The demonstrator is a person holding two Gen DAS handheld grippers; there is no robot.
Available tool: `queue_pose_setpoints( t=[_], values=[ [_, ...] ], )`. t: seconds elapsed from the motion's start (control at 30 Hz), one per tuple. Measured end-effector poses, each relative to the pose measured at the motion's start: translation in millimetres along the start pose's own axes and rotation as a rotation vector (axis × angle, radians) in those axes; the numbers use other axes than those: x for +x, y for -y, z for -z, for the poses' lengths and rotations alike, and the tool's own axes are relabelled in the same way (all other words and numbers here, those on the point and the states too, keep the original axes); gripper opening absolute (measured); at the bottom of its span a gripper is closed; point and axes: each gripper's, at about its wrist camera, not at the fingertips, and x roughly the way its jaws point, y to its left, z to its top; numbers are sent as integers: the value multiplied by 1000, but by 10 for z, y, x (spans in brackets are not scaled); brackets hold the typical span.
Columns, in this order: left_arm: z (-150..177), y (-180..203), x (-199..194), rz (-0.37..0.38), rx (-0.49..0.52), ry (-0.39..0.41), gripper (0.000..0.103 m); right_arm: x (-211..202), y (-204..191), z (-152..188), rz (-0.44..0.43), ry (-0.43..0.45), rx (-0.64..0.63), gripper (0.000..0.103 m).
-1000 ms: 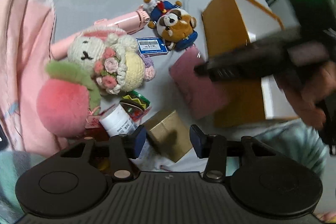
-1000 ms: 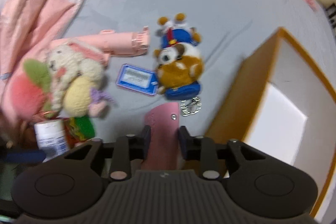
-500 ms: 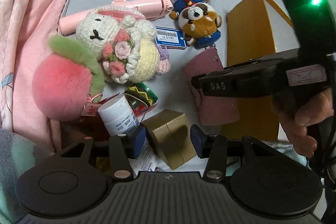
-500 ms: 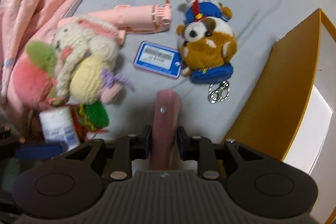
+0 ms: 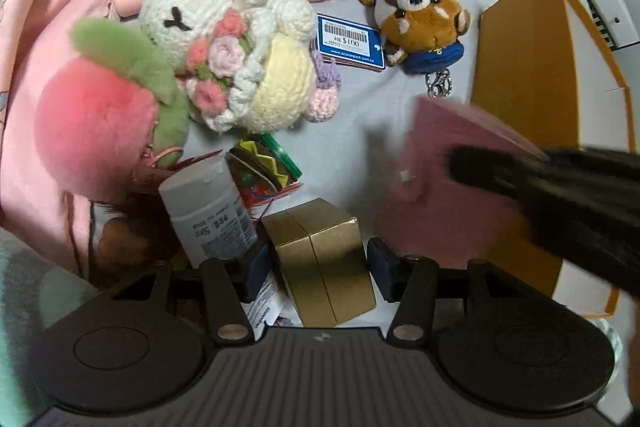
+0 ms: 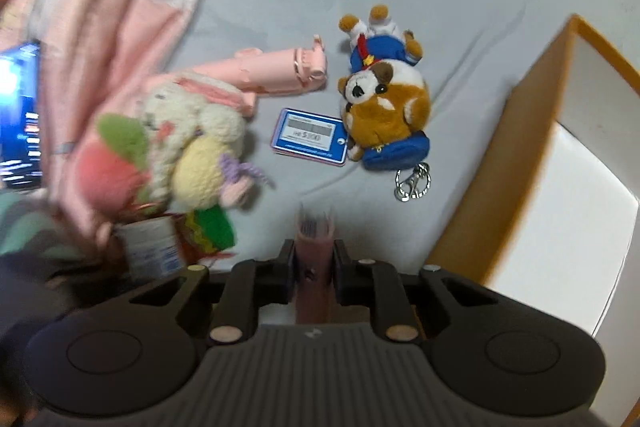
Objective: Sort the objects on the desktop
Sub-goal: 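Lift the pink notebook with the right gripper while the left grasps the small gold box, then carry the pink notebook and gold box over the orange box with both grippers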
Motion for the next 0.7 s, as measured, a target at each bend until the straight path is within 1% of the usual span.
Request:
queue_pose_setpoints(
  t=[0.13, 0.17, 0.23, 0.27, 0.33, 0.4, 0.43, 0.5, 0.6, 0.67, 0.7],
  values=[
    [5, 50, 44, -28, 17, 6, 61, -539, 136, 244, -28, 122, 36, 18],
    [2, 43, 39, -29, 14, 7, 61, -690, 197, 282, -44, 155, 53, 18],
    [-5, 36, 27, -28, 8, 1, 60, -1057, 351, 378, -103, 227, 109, 18],
    [-1, 31, 8, -27, -12, 19, 60, -1262, 443, 426, -122, 266, 133, 18],
    [32, 25, -50, -24, -5, 49, 60, -1635, 591, 561, -99, 372, 171, 18],
    [102, 1, -164, 7, -3, 87, 59, -1876, 724, 729, -32, 459, 208, 18],
    [135, -10, -221, 29, -6, 103, 59, -1918, 795, 821, 7, 488, 230, 18],
    [209, 12, -363, 66, 6, 139, 59, -1857, 925, 973, 78, 504, 286, 18],
    [310, 148, -583, 97, 58, 196, 59, -1530, 1074, 1156, 163, 488, 356, 18],
    [361, 275, -728, 119, 95, 232, 59, -1279, 1134, 1238, 187, 461, 394, 18],
    [382, 331, -791, 130, 113, 245, 59, -1148, 1150, 1275, 179, 448, 411, 18]
  ],
)
